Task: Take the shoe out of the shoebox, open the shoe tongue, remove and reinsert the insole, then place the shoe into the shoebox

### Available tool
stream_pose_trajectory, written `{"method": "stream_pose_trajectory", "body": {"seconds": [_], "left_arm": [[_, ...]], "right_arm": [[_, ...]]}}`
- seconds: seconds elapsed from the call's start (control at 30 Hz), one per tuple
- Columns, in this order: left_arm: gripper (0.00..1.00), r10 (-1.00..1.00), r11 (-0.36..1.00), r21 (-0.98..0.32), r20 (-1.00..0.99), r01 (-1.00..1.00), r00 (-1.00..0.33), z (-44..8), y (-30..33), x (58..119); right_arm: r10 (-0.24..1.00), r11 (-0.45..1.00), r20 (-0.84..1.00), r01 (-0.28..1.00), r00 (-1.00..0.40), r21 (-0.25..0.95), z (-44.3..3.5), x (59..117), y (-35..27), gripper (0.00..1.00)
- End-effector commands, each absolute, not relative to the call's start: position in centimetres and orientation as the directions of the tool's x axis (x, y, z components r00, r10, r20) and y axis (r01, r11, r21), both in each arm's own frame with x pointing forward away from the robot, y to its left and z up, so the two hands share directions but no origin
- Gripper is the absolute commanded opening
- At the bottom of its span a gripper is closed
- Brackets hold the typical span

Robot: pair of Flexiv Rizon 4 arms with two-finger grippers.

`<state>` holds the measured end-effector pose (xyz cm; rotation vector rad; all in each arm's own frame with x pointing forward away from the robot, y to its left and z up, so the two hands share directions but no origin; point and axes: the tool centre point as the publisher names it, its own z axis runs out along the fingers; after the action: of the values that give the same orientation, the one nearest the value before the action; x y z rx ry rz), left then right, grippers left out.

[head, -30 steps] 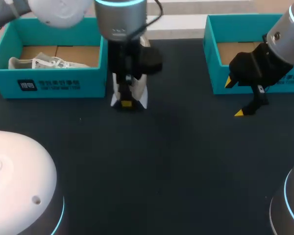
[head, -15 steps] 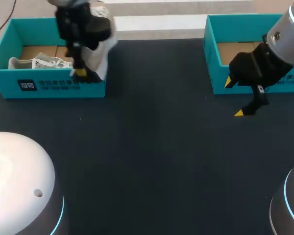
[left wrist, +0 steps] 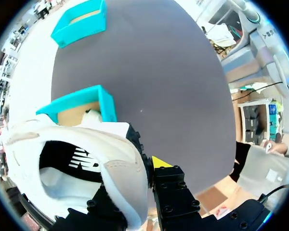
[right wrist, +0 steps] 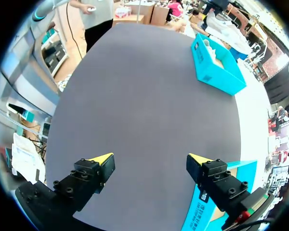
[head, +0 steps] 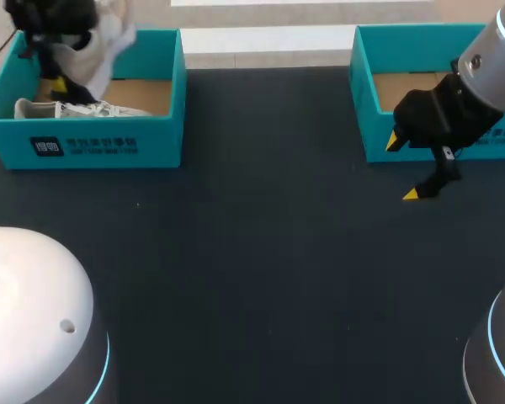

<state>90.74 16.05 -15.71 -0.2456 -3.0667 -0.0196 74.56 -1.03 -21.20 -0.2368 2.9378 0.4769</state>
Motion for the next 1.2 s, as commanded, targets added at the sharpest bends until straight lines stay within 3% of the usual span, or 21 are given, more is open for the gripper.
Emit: {"method": "stream_pose_trajectory", "body": {"seconds": [0.03,0.57,1.2], "left_arm": [[0.0,0.14,0.99,0.008,0.061,0.141,-0.988,-16.2,20.1,92.7],[0.0,0.084,0.995,0.051,0.047,0.087,-0.995,-15.9,27.4,97.6],[0.0,0.077,0.995,0.054,0.052,0.079,-0.996,-15.5,28.5,100.0]], "right_arm": [[-0.131,0.938,-0.177,-0.18,-0.976,0.298,-21.3,74.6,-0.9,1.0],[-0.131,0.938,-0.177,-0.18,-0.976,0.298,-21.3,74.6,-0.9,1.0],[-0.131,0.938,-0.177,-0.18,-0.976,0.298,-21.3,74.6,-0.9,1.0]]}}
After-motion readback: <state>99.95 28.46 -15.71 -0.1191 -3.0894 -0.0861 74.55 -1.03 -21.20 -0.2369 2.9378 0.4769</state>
